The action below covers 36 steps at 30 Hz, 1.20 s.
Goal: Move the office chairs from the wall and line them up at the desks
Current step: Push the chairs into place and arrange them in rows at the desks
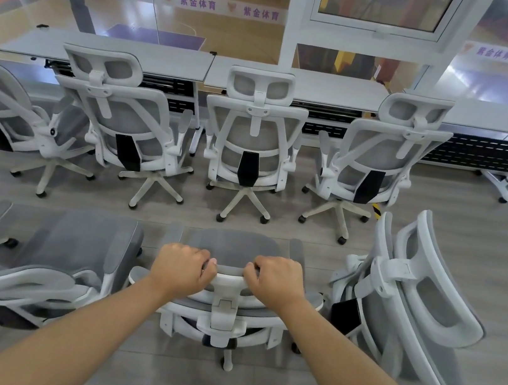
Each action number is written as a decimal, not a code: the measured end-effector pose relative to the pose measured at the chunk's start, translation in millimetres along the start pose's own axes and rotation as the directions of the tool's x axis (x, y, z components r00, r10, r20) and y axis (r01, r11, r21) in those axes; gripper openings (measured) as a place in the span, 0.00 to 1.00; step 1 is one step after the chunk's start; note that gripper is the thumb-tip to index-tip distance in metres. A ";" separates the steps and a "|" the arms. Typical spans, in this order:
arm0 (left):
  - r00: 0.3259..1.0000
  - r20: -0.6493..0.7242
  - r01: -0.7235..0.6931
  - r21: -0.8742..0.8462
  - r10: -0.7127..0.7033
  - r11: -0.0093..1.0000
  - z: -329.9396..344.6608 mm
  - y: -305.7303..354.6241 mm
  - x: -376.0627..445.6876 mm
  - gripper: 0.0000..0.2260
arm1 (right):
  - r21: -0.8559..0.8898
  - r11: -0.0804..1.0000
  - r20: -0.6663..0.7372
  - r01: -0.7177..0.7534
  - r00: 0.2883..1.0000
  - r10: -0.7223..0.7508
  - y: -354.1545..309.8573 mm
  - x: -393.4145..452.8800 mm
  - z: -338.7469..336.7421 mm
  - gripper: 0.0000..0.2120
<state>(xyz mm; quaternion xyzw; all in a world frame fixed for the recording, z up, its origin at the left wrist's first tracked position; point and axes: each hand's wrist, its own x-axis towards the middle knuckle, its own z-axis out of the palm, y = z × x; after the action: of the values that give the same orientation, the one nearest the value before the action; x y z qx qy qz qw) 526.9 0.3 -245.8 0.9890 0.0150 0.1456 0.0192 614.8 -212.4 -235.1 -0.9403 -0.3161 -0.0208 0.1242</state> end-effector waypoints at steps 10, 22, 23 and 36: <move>0.990 0.135 0.037 0.003 -0.037 0.999 -7.9 4.3 2.2 0.20 | 0.006 1.000 0.059 -0.011 0.998 0.010 -0.2 2.4 -4.5 0.23; 0.946 0.320 -0.048 -0.034 0.057 0.998 -21.4 106.0 113.0 0.18 | 0.056 0.959 0.029 -0.280 0.960 0.278 132.3 -3.2 -88.5 0.19; 0.946 0.314 -0.073 -0.043 0.082 0.996 -18.4 122.2 123.5 0.17 | 0.041 0.949 0.009 -0.313 0.950 0.313 150.8 -10.0 -95.4 0.18; 0.915 0.111 -0.366 -0.169 0.387 0.915 30.9 316.7 238.3 0.15 | 0.098 0.765 -0.166 -0.637 0.747 0.644 288.7 -68.5 -101.4 0.17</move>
<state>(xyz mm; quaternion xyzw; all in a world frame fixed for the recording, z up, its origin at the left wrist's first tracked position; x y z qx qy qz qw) 771.6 -308.7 -193.4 0.9771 -0.1881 0.0765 0.0632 737.3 -499.9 -208.6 -0.9829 0.0381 -0.0609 0.1696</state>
